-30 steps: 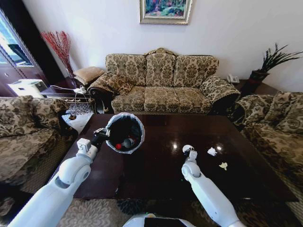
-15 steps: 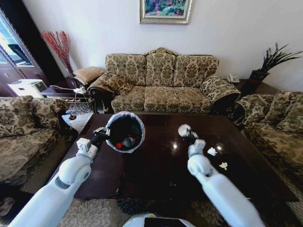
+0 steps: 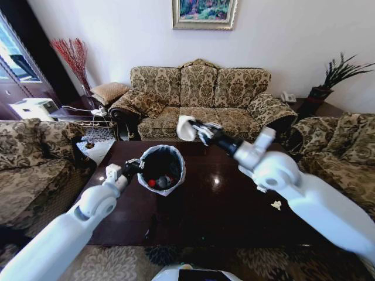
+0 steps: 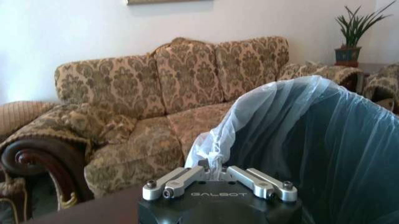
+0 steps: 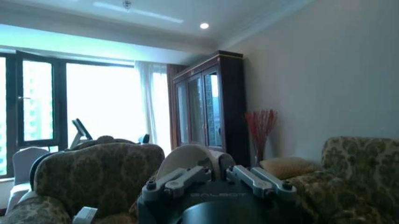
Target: Move to the front of the table and place the trash on the table into the trash bin.
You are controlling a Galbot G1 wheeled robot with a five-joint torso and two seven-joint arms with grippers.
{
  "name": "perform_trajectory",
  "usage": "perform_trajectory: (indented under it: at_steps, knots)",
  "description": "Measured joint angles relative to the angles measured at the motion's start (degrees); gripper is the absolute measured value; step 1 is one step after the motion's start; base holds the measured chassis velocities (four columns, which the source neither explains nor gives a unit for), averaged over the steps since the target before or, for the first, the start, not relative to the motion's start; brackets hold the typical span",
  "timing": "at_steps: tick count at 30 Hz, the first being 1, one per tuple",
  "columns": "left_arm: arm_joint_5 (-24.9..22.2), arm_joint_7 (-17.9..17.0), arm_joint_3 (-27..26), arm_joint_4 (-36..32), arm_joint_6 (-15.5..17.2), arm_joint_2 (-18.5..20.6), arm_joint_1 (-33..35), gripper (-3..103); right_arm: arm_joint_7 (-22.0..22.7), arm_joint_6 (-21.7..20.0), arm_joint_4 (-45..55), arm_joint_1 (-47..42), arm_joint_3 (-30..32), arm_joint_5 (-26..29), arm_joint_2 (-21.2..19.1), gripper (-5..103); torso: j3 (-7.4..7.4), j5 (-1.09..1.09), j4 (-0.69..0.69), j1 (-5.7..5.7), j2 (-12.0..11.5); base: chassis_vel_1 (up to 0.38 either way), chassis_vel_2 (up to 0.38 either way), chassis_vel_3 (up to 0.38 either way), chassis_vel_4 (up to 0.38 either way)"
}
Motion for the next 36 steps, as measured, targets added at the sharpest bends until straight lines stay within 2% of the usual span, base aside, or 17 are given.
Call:
perform_trajectory:
  at_steps: [3,5,11,12,23,26,28,31,32,34,35,36]
  knots:
    - [-3.01,-0.80,-0.60,-0.37,1.18,1.67,-0.93,0,0.31,-0.51,-4.44,1.97,-6.92,-3.92,6.49,4,0.01,0.02,0.06,0.02,-0.01,0.000,0.000,0.000,0.000]
    - [-3.27,-0.86,-0.77,-0.36,1.30,2.03,-0.94,0,0.65,-0.84,-4.99,1.67,-7.93,-5.06,7.27,4,0.01,0.00,0.07,0.01,-0.01,0.000,0.000,0.000,0.000]
    - [-3.39,-0.54,-0.96,0.64,1.32,1.99,-1.04,0,2.79,-3.06,-5.34,-0.68,-9.60,-10.24,7.11,4,-0.01,0.00,-0.02,-0.03,0.00,0.000,0.000,0.000,0.000]
    - [-3.31,-0.44,-0.90,0.93,1.32,1.66,-1.21,0,3.01,-3.41,-5.66,-0.74,-9.59,-11.01,7.18,1,-0.01,0.04,-0.03,-0.02,0.00,0.000,0.000,0.000,0.000]
    - [-2.87,-0.15,-1.08,1.61,1.13,0.69,-1.24,0,3.16,-3.60,-6.98,-0.70,-9.85,-14.02,8.02,2,-0.01,0.00,0.03,-0.02,0.00,0.000,0.000,0.000,0.000]
    - [-2.84,-0.08,-1.36,1.72,0.98,0.69,-1.27,0,3.10,-3.60,-7.01,-0.97,-9.85,-14.33,7.79,8,-0.01,0.02,0.00,-0.02,0.00,0.000,0.000,0.000,0.000]
    - [-2.84,-0.08,-1.40,1.71,0.97,0.68,-1.30,0,3.09,-3.61,-7.00,-1.01,-9.85,-14.40,7.70,8,-0.01,0.02,-0.01,-0.02,0.00,0.000,0.000,0.000,0.000]
    - [-2.84,-0.09,-1.55,1.51,0.97,0.61,-1.38,0,3.09,-3.63,-6.81,-1.05,-10.01,-14.54,7.43,19,-0.01,0.02,0.01,-0.02,0.00,0.000,0.000,0.000,0.000]
    - [-2.84,-0.09,-1.55,1.51,0.97,0.61,-1.38,0,3.09,-3.63,-6.81,-1.05,-10.01,-14.54,7.43,19,-0.01,0.02,0.01,-0.02,0.00,0.000,0.000,0.000,0.000]
    - [-2.84,-0.13,-1.68,1.15,0.97,0.56,-1.41,0,3.10,-3.63,-6.76,-1.05,-10.23,-14.72,7.22,28,-0.01,0.02,0.01,-0.02,0.00,0.000,0.000,0.000,0.000]
    - [-2.84,-0.13,-1.68,1.15,0.97,0.56,-1.41,0,3.10,-3.63,-6.76,-1.05,-10.23,-14.72,7.22,28,-0.01,0.02,0.01,-0.02,0.00,0.000,0.000,0.000,0.000]
    - [-2.84,-0.15,-1.73,1.01,0.97,0.56,-1.40,0,3.10,-3.63,-6.75,-1.05,-10.26,-14.74,7.15,34,-0.01,0.02,0.00,-0.02,0.00,0.000,0.000,0.000,0.000]
